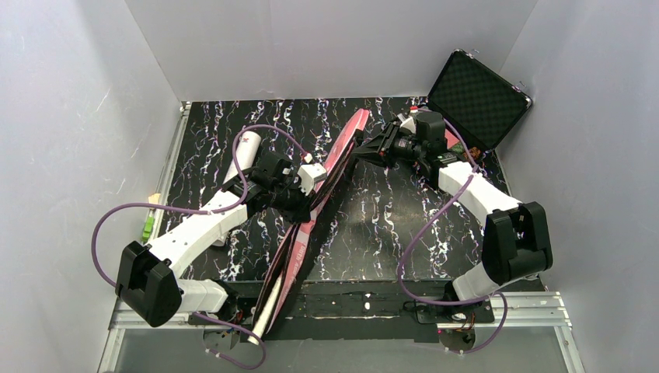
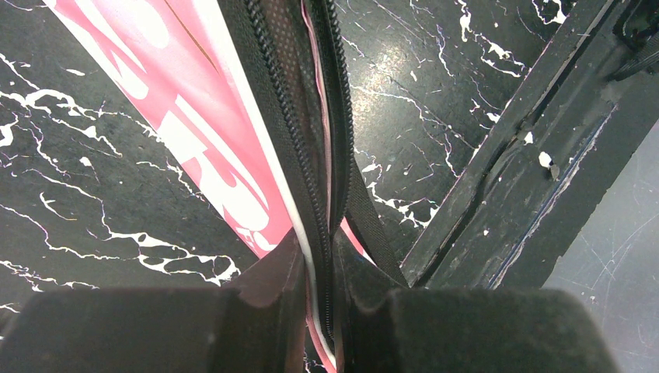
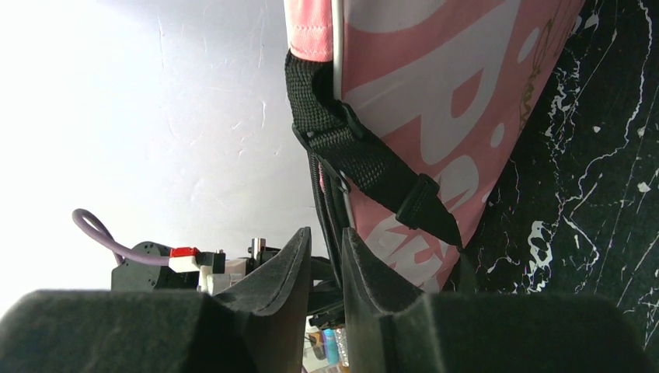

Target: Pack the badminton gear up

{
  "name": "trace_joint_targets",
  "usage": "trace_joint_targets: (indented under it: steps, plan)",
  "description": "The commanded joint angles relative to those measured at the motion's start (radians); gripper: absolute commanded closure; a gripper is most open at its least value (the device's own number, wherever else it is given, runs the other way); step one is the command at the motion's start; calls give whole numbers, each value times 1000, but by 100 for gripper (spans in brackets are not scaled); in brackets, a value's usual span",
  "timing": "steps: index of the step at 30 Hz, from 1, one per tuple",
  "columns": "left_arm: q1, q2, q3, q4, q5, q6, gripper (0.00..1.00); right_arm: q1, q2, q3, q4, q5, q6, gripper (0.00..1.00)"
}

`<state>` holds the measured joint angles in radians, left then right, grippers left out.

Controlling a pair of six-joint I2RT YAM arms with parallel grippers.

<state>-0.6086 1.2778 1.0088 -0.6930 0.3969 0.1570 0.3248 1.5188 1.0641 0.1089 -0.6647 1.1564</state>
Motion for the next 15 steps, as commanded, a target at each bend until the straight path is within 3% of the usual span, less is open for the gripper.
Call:
trace_joint_targets:
  steps: [1, 15]
  plan:
    - [4, -43, 26, 61, 12, 13, 100, -11, 7, 54, 62, -2, 9, 72]
    - [4, -43, 22, 62, 17, 12, 100, -18, 11, 62, 77, -4, 17, 82]
